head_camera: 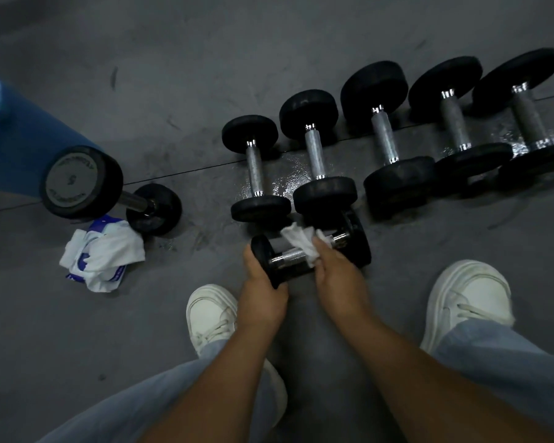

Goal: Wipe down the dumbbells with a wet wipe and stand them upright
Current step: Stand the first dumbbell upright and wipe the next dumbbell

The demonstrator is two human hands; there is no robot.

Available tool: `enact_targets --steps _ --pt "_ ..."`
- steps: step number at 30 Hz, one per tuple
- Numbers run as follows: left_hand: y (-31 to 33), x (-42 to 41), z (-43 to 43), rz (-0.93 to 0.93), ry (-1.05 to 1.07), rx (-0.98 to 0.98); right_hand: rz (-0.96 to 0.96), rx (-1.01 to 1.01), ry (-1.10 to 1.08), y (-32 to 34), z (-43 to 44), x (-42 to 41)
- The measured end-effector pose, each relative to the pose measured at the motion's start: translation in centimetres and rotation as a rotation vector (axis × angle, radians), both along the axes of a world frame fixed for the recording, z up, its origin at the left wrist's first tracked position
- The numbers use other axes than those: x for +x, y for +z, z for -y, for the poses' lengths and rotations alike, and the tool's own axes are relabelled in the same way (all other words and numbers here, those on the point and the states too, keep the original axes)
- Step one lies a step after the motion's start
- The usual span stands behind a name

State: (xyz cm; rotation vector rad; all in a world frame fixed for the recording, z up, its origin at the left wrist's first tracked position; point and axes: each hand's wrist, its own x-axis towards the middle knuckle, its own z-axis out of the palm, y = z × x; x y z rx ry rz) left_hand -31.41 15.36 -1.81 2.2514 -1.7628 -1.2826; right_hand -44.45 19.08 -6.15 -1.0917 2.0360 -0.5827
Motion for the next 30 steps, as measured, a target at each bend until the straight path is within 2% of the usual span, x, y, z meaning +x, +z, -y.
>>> enact_targets --steps 2,5,7,9,10,12,15,19,23,27,28,30 --pt "0.0 0.1 0.4 -0.001 0.000 -0.006 0.038 0.051 -0.043 0.4 -0.3 1.2" --pt "0.6 -0.2 1.2 0.039 -0.017 0.002 0.278 0.171 0.053 0.9 0.8 3.7" --pt "0.6 0.1 2.3 0.055 -0.044 0.045 0.191 0.090 0.094 0.9 1.6 2.8" --pt "0.8 0.4 2.9 0.069 -0.048 0.112 0.013 0.005 -0.049 0.9 1.2 1.2" --pt "0.9 0.4 2.6 0.074 -0.037 0.128 -0.014 0.011 -0.098 0.9 0.8 0.9" --pt "1.2 0.0 1.0 0.115 -0.005 0.100 0.017 0.031 -0.055 1.5 0.4 1.9" --pt "1.2 -1.0 -1.3 0.169 0.052 0.042 0.063 0.036 0.167 1.1 0.6 2.5" --pt "0.3 -0.9 -1.5 0.073 0.037 0.053 -0.020 0.061 -0.029 0.6 0.1 1.0" --pt "0.5 -0.6 -1.1 0.064 0.003 0.060 0.138 0.029 0.149 1.3 0.9 2.1" --pt "0.1 -0.3 -0.2 0.051 -0.008 0.068 -0.040 0.043 -0.159 0.4 0.4 -0.3" --pt "0.1 -0.3 0.0 0.054 -0.010 0.064 -0.005 0.063 -0.124 0.7 0.2 0.3" --pt "0.3 -0.2 0.1 0.041 -0.020 0.059 0.187 0.076 0.059 1.5 0.1 2.4"
